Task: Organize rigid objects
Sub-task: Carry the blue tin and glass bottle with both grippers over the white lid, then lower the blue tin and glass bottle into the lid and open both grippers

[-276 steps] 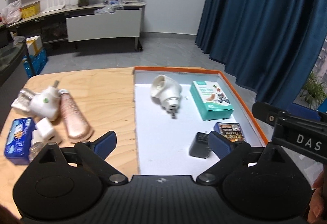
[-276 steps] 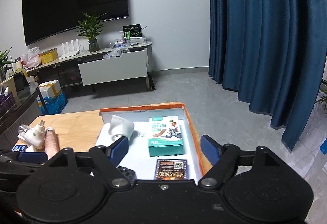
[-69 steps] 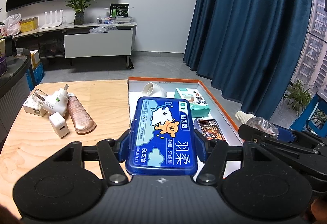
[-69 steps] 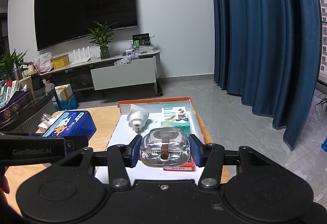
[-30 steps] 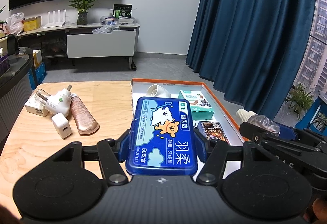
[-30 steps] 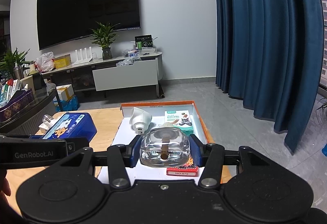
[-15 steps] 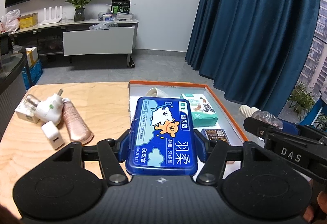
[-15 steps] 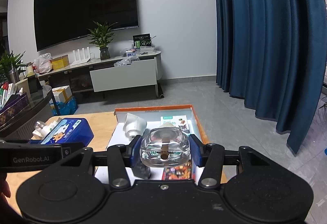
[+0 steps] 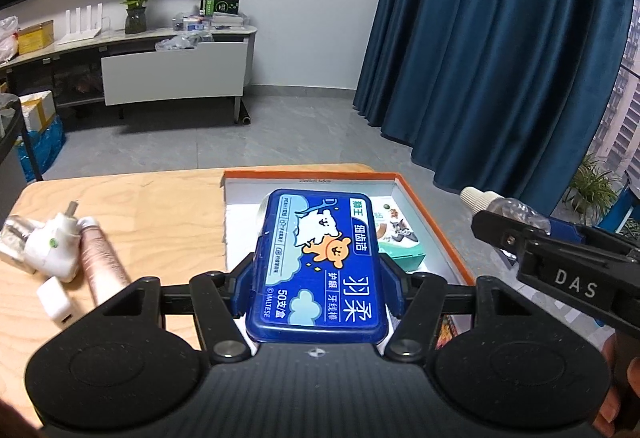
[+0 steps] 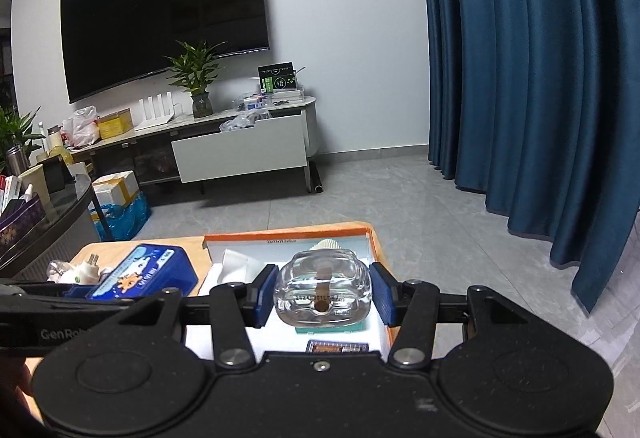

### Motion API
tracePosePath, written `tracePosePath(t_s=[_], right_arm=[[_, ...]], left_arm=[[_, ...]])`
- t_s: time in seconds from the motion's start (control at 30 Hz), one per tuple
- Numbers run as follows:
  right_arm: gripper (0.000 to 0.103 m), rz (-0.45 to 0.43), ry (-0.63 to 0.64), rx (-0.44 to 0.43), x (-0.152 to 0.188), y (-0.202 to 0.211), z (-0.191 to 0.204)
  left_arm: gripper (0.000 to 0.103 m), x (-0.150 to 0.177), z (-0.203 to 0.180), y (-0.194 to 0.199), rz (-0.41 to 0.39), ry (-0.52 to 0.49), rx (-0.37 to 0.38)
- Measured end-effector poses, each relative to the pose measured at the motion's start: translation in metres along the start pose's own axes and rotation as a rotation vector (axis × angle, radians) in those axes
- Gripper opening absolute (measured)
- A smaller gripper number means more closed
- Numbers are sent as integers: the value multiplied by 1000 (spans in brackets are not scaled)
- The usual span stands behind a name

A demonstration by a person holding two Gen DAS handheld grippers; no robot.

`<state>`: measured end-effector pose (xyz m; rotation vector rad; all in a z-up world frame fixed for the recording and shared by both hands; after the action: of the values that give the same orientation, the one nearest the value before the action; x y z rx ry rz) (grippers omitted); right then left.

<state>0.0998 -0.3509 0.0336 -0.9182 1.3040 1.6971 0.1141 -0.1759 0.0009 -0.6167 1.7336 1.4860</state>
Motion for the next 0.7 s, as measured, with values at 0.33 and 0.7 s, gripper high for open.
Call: tracePosePath(t_s=[0.33, 0.7], right_arm=[[60, 10, -18, -16, -7, -19, -5], [60, 26, -9, -43, -14, -48, -6]], left_arm=[[62, -4, -12, -20, 27, -42, 8], [62, -9, -20, -39, 52, -69, 17]])
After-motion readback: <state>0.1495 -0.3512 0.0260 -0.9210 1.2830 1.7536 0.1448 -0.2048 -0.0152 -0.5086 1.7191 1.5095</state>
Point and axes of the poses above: each gripper's, at about its wrist camera, not at the fingertips, and y roughly against the way its jaws point, z to its left, x to its underside, the point moved 3 cm from there along -y, roughly the way its jaws point, and after that the axes turned 11 degrees about -x, right-handed, at the moved point
